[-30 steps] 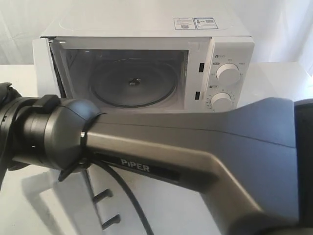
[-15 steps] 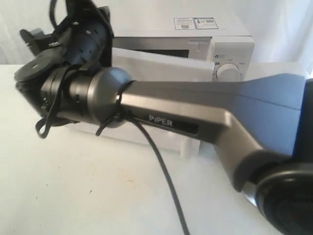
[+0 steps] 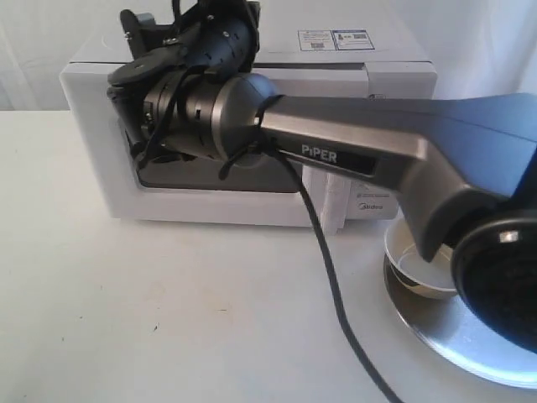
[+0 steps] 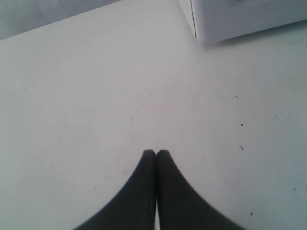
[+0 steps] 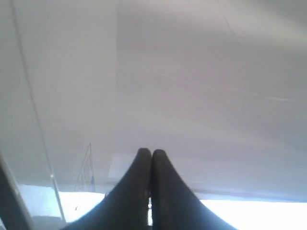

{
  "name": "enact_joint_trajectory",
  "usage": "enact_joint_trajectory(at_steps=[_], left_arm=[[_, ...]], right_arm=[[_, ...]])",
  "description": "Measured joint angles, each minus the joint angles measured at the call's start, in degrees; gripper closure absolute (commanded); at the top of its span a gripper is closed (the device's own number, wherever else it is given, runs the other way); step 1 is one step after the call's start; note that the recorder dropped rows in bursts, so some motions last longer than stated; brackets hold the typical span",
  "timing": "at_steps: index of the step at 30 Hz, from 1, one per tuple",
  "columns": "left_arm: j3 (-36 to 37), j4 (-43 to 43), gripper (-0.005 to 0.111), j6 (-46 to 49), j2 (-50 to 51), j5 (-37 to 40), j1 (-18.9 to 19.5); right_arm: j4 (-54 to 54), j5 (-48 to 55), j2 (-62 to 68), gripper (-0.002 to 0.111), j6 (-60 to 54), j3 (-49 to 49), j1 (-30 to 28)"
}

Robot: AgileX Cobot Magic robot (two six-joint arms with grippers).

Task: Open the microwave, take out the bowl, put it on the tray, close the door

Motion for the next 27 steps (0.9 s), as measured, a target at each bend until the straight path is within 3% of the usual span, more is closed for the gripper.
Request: enact_joint_trajectory(at_steps=[7,15,22,27], left_arm=[[0.00,0.00,0.107,0.00,0.00,0.00,0.00],[0.00,0.00,0.107,0.00,0.00,-0.11,0.00],[0.00,-0.10,0.107,0.00,0.00,-0.11,0.00],[0.00,-0.10,0.107,0.00,0.00,-0.11,0.00]], right_arm=[[4.01,0.54,-0.14,0.108,2.10,0.11,-3.53],[4.33,0.29,-4.80,0.108,2.20,0.11,-1.78],[27.91,-0.67,-24.31,0.108,0.00,2.10,5.70],[37.80,-0.32,-39.98,0.108,-1.74,13.07,8.88]])
